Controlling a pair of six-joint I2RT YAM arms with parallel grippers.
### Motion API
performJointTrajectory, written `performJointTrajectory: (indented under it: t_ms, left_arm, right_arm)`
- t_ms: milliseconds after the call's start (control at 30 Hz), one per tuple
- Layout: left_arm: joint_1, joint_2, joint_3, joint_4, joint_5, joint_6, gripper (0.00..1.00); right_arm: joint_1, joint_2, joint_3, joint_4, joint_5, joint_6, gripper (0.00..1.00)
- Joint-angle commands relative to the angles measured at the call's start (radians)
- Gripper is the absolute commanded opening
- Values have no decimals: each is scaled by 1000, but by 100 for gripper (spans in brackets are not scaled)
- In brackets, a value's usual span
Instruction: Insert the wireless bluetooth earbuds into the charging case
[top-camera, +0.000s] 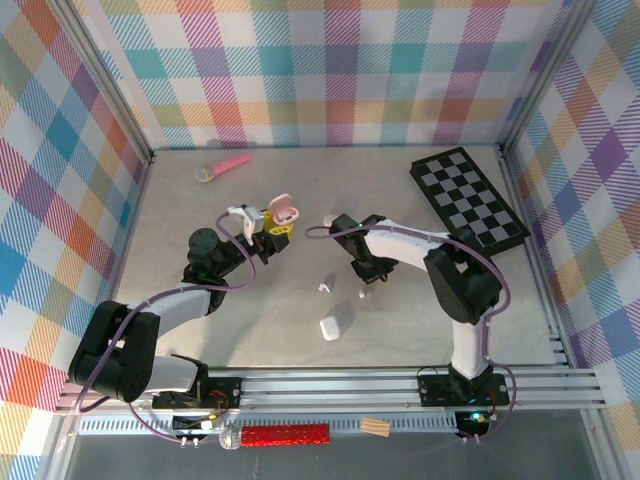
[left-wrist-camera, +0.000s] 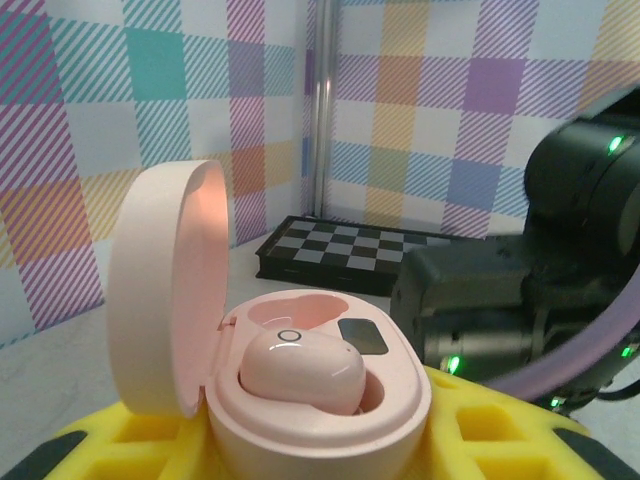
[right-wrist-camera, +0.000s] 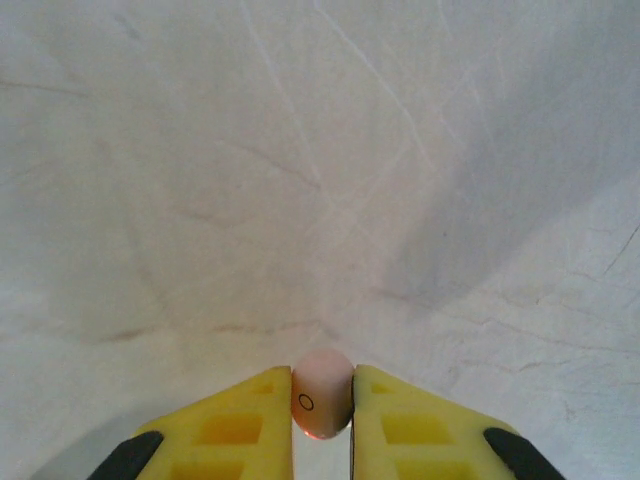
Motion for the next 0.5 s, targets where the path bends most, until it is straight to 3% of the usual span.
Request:
performJointTrajectory:
  t_ms: [0, 467]
  left_arm:
    - [-11, -8, 5, -3, 45, 42, 38]
    - [-89, -43, 102, -301, 210, 177, 38]
  right_arm:
    - [-10, -144, -2, 5, -178, 27, 18]
    - [-70, -466, 95, 108, -819, 69, 19]
